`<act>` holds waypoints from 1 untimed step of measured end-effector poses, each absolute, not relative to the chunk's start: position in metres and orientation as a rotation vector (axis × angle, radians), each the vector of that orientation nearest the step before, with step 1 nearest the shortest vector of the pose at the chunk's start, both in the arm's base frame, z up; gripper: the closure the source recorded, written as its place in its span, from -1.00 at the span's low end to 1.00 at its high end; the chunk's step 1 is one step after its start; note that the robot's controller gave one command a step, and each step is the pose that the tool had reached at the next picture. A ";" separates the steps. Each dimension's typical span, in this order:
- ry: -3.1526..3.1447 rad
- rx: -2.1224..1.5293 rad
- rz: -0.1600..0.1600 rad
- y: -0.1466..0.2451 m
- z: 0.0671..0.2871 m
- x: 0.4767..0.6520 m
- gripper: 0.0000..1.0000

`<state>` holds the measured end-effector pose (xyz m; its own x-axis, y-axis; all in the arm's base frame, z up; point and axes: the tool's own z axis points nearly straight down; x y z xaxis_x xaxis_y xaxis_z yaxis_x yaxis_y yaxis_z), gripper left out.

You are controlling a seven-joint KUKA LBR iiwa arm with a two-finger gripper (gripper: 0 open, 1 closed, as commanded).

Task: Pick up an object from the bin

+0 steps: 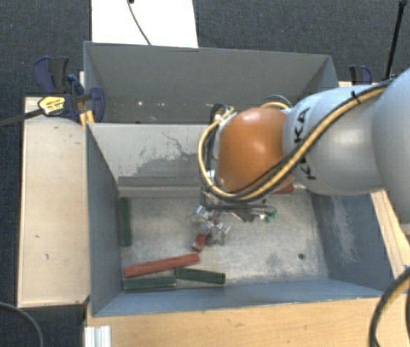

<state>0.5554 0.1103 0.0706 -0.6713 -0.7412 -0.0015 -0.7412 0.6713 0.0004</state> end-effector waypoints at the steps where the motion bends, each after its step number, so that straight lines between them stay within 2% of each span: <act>1: 2.856 -1.278 0.001 0.166 0.206 0.548 1.00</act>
Offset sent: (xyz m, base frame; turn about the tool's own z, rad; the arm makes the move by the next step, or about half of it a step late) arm -0.0092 0.0530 0.1297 -0.0047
